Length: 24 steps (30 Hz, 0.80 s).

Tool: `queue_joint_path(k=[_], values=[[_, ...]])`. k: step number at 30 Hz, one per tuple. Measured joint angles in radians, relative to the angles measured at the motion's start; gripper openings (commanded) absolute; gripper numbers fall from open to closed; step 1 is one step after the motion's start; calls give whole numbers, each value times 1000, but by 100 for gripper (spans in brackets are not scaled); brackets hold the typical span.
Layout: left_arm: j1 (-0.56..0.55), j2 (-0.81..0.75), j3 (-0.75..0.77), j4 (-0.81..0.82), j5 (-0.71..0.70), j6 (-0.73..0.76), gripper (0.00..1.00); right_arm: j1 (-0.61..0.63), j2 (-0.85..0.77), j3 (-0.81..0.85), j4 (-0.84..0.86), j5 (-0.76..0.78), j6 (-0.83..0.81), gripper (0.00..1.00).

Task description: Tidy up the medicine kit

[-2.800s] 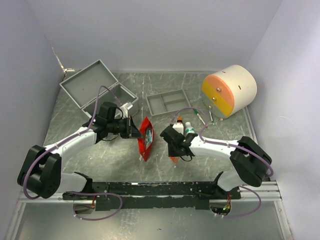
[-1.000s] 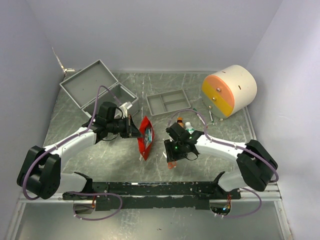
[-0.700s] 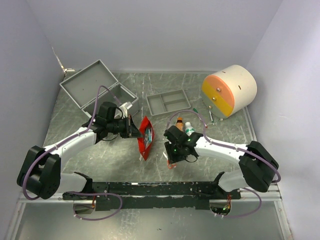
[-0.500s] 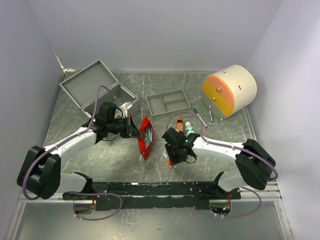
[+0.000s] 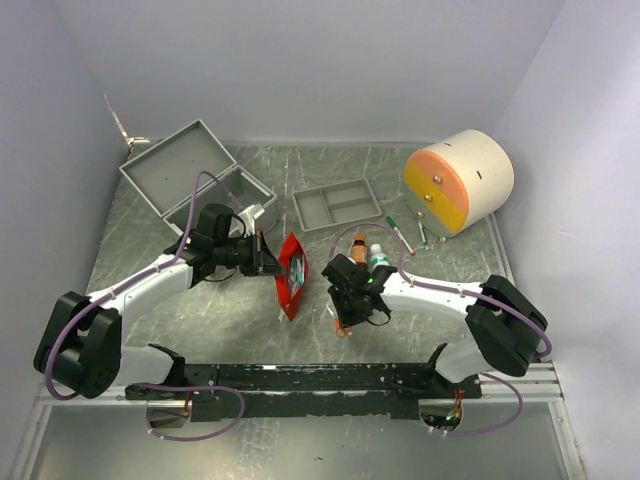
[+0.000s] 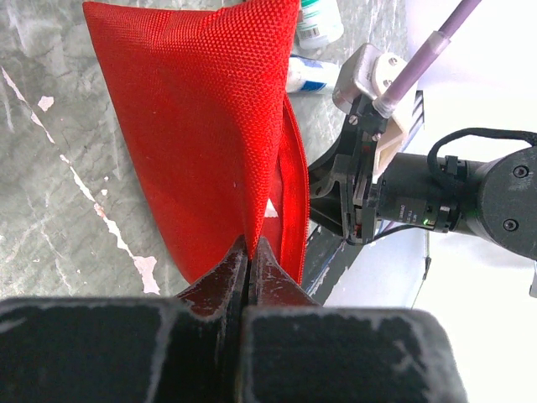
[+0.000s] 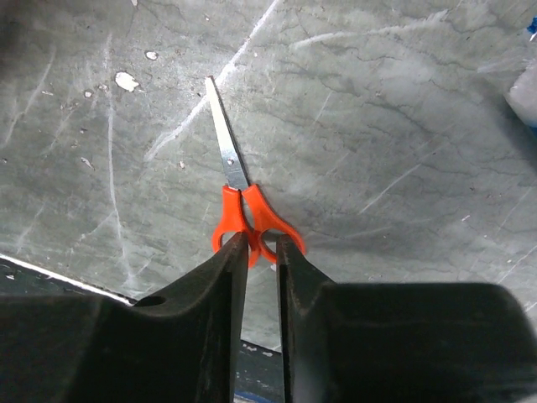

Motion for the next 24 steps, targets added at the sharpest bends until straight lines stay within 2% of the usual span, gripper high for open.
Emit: queue_joint_path(k=[20,24], values=[[0,3,0,0,0,0,7,17,29,10,-5,-6,-10,20],[0,3,0,-2,0,0,7,21,57,34,-13,4,-6,14]])
